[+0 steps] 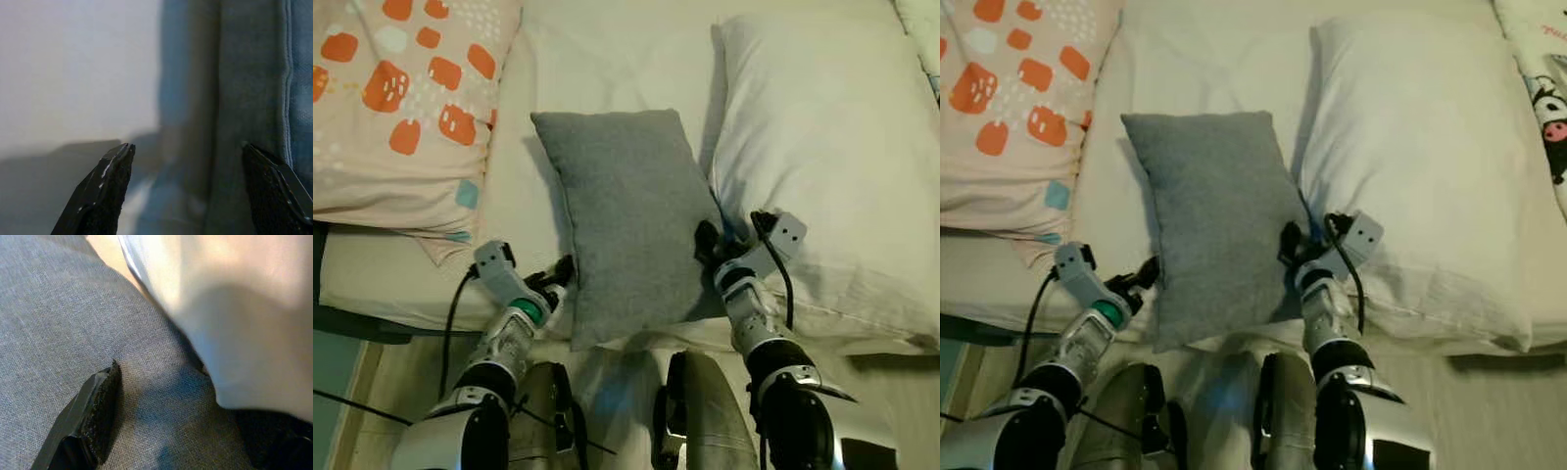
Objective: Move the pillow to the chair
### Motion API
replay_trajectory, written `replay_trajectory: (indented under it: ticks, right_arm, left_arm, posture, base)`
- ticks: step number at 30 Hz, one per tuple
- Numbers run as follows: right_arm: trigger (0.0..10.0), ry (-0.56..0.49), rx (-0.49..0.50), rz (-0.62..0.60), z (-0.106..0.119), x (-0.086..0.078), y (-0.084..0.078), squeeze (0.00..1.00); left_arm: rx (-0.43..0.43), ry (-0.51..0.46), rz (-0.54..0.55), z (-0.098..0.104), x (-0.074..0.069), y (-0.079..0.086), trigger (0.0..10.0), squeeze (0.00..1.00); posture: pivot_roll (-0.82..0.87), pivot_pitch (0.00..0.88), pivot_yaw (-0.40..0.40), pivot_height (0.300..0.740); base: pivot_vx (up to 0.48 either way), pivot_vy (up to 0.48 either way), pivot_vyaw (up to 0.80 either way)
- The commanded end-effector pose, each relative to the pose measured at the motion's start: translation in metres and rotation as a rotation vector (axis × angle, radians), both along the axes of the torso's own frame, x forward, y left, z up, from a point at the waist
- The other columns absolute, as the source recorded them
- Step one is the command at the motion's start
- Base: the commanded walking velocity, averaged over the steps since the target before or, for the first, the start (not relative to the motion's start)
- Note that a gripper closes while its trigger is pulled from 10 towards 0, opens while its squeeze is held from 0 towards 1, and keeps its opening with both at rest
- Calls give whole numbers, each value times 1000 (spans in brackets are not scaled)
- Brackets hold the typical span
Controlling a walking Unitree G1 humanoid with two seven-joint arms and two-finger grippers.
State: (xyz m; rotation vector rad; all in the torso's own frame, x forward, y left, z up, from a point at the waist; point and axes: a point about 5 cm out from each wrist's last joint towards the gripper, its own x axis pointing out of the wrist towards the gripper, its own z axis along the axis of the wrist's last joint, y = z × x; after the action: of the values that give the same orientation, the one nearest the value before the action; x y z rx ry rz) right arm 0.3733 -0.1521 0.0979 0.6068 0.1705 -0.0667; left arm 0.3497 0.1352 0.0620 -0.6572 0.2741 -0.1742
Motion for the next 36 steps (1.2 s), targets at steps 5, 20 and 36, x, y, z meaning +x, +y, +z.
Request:
replay_trajectory:
  ticks: [5, 20, 36]
  right_arm:
    - [10000, 209, 74, 186, -51, -30, 42, 0]
    - [0, 119, 258, 318, -52, -43, 82, 0]
    - [0, 105, 270, 290, -54, -46, 80, 0]
  left_arm:
    - [-28, 63, -99, -17, -12, -13, 10000, 0]
    - [14, 92, -325, -30, -28, -42, 0, 0]
    - [20, 107, -321, -35, -32, -32, 0, 0]
  posture:
    - [-66, 380, 114, 622]
    - [-67, 375, 120, 622]
    - [-42, 378, 163, 622]
  base:
    - [0, 0, 0]
    - [0, 0, 0]
    - [0, 0, 0]
